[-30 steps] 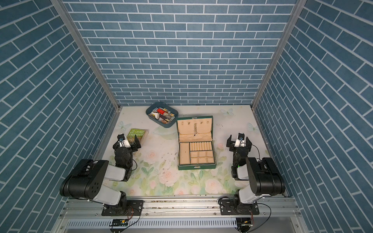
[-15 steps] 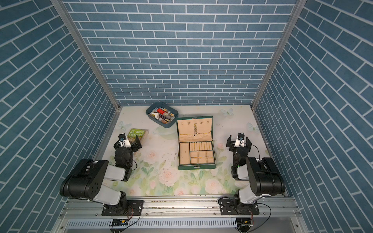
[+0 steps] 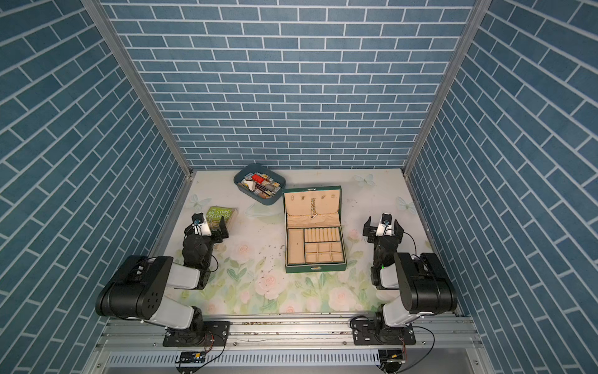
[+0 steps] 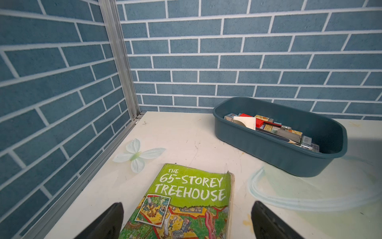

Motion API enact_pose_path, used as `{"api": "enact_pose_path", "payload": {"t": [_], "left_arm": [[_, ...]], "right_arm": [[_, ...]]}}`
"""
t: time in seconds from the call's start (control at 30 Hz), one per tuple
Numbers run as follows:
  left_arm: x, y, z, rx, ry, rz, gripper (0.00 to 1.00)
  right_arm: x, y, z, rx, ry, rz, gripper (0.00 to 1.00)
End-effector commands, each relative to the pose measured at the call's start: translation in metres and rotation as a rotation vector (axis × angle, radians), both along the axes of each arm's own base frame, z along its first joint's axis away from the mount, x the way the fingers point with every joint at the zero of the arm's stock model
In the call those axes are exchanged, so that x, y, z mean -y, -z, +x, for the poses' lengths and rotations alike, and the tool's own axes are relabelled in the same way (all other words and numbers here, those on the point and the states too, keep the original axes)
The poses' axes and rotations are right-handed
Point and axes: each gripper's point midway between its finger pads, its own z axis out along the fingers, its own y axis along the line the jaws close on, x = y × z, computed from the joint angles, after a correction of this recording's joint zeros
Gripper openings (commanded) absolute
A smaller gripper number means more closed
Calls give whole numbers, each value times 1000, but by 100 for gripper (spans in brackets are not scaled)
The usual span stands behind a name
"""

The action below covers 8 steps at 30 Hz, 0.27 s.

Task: Put jewelry chain into jewelry box
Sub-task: Reset both arms

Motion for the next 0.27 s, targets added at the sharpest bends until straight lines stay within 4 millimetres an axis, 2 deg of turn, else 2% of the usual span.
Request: {"api": "enact_pose_path", "payload": {"t": [0.0, 0.23], "left_arm": [[1, -3, 4, 3, 14, 2, 100], [0, -2, 5, 0, 21, -7, 100]], "right_arm": [[0, -1, 0, 3, -2, 14, 100], [-1, -1, 0, 2, -3, 14, 100]]}}
